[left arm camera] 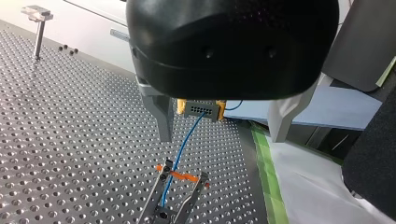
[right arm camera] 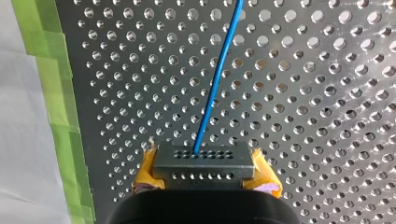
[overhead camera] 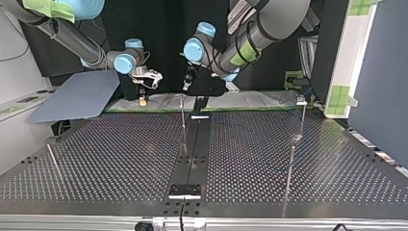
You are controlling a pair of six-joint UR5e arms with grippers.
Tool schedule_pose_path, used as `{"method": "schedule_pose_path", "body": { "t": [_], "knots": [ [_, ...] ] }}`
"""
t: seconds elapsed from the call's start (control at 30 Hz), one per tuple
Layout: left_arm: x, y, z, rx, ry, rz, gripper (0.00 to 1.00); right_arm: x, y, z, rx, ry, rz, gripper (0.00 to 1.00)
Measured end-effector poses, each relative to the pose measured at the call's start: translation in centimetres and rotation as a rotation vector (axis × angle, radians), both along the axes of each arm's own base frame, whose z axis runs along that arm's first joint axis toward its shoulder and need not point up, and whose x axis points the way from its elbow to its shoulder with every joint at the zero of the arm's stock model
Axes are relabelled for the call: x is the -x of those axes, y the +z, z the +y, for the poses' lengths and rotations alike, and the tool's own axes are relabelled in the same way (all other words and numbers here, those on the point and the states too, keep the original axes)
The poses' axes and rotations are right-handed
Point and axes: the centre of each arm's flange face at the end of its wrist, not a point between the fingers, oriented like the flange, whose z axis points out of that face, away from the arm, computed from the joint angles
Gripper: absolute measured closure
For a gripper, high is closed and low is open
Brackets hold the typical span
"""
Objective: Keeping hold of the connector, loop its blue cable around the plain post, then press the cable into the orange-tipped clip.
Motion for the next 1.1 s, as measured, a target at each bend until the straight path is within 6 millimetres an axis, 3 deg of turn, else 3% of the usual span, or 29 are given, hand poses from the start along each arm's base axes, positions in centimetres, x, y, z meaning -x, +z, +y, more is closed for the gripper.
{"method": "schedule_pose_path", "body": {
  "t": [1.1],
  "knots": [
    [0.6,-0.3,1.5,-0.163,0.09,-0.004,0.0,0.1,0.0,0.0,0.001,-0.001,0.0,1.0]
  ]
}}
